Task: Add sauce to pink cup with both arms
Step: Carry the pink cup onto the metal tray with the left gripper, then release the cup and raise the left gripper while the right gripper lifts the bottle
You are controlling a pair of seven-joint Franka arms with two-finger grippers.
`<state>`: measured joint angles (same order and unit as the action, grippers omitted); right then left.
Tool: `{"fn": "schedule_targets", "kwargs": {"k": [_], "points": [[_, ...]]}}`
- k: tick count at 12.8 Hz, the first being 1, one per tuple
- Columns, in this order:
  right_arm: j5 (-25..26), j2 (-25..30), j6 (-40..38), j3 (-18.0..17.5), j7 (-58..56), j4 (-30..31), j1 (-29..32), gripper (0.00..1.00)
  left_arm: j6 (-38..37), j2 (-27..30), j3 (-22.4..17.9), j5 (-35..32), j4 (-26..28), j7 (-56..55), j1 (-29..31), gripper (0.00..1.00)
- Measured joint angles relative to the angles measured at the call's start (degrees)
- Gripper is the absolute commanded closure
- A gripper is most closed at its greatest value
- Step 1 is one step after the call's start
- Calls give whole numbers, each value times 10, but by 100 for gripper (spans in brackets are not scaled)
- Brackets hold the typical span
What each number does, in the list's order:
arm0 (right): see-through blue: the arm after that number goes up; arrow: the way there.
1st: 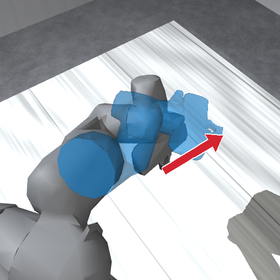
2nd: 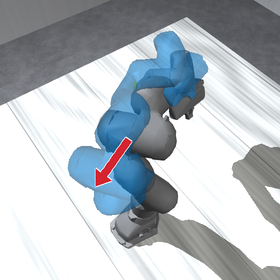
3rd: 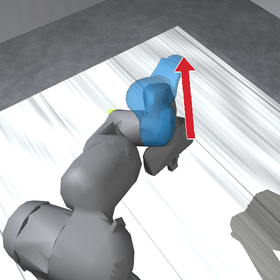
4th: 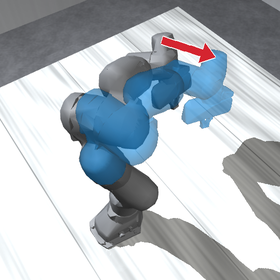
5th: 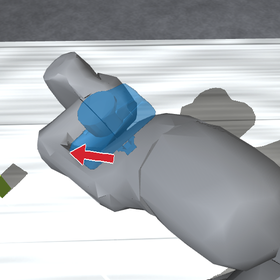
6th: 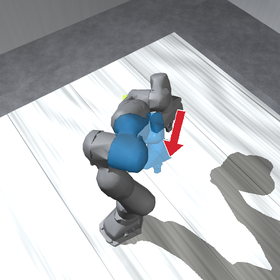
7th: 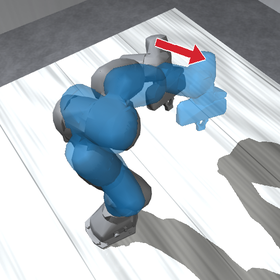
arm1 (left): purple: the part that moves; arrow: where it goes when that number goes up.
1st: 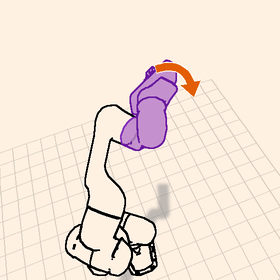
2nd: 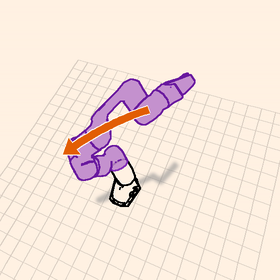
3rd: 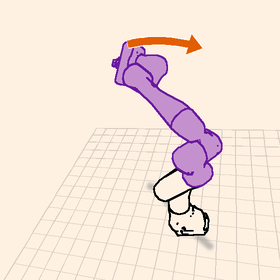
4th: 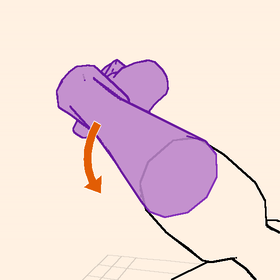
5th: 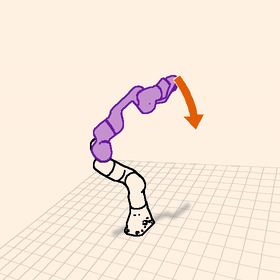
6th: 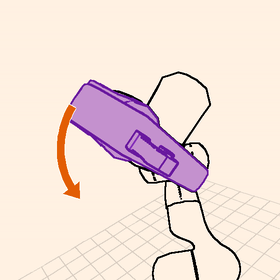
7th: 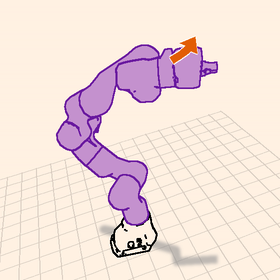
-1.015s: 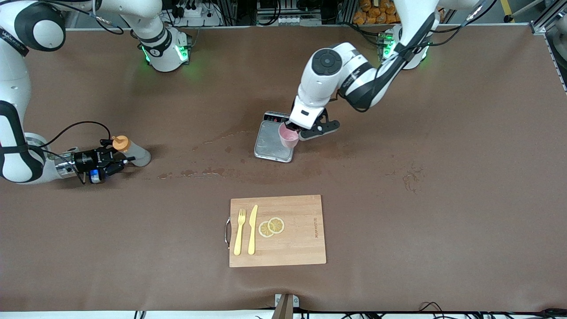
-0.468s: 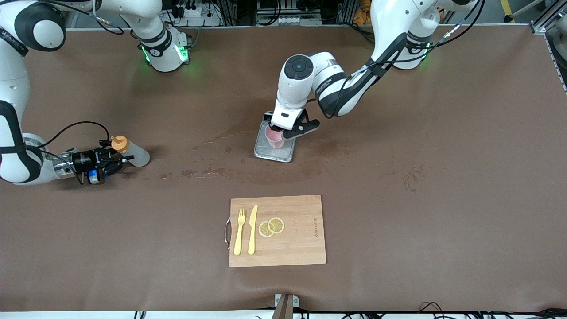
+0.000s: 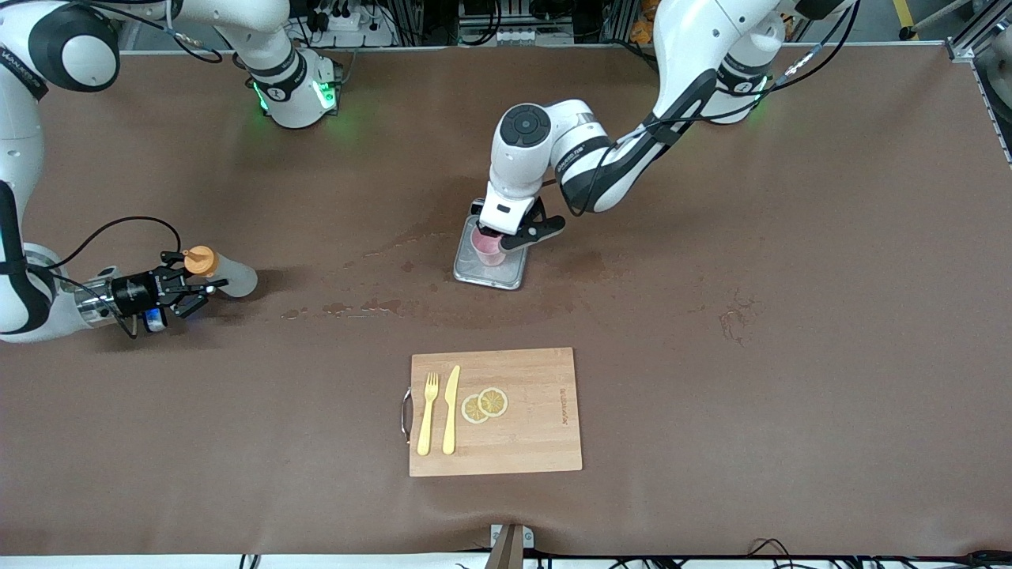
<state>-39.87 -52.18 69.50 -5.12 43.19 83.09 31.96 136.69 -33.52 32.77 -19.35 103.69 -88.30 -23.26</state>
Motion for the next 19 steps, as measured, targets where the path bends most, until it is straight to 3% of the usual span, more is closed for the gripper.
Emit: {"fn": "schedule_targets", "kwargs": {"k": [1,3,7,10,14,19], "points": [[0,2,-7,-1,18,-7,-11,71,0,0,0,0,0,0,-2,69],[0,13,-13,-1,47,-15,-38,71,0,0,-1,-1,-1,0,-3,0],[4,43,-15,-2,111,-25,-72,71,0,-1,-12,-21,-3,-1,-3,0],[36,79,-18,-3,173,-44,-113,71,-17,11,-13,-23,-16,-1,-1,0],[88,116,-17,-3,229,-59,-171,71,-94,86,-13,-24,-28,7,26,0],[119,137,-17,-2,301,-70,-225,70,-121,160,-14,-22,-28,123,119,0]]}}
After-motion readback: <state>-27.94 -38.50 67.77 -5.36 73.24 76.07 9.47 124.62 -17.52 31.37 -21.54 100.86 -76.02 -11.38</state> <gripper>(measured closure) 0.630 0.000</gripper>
